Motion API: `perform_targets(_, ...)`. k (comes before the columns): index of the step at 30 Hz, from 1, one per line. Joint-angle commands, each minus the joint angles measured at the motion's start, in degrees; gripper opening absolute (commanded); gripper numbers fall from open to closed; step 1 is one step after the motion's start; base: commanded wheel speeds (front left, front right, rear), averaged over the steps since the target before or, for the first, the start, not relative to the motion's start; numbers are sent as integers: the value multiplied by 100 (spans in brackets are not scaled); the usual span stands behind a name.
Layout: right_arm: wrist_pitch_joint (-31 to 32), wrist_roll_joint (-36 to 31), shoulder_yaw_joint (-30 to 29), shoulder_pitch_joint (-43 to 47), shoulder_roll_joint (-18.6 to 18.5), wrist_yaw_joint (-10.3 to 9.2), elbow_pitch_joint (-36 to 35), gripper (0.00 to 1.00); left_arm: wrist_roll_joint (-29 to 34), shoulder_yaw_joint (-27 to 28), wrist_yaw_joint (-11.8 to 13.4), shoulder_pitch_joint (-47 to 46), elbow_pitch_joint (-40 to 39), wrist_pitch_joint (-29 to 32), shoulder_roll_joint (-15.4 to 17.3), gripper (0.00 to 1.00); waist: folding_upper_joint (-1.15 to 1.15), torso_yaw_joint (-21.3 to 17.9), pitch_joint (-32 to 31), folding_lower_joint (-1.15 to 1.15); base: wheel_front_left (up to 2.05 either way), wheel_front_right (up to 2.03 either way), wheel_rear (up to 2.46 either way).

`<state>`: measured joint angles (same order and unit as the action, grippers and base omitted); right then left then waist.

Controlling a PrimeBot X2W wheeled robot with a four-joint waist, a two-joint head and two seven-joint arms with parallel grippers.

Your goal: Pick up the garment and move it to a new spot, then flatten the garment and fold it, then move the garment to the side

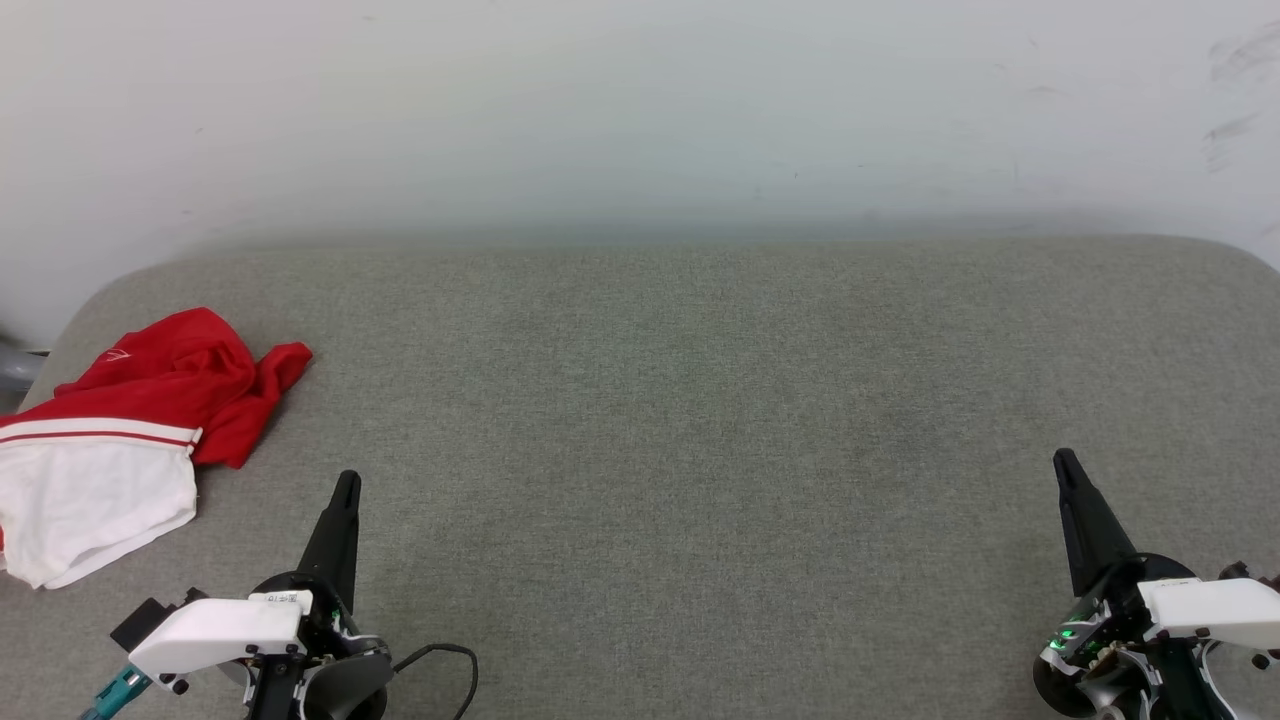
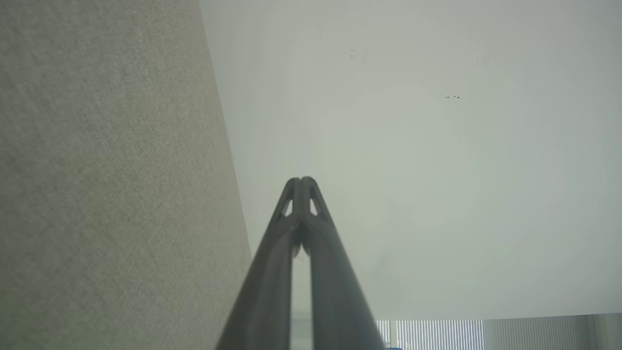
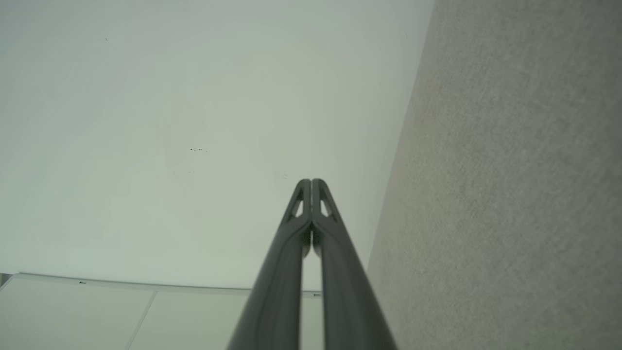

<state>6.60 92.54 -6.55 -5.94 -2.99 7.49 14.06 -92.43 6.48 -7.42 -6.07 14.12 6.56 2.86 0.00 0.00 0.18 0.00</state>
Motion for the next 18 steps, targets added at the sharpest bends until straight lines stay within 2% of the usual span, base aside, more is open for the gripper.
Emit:
perform_targets(1,5,-27,1,-63,23,0,2,0,2,14,-25,-44,-6,12,3,0,0,0,0,0,0,0,0)
perform_targets(18,5,-27,0,-63,23,0,2,0,2,15,-25,-44,-6,11,3,0,0,0,0,0,0,0,0)
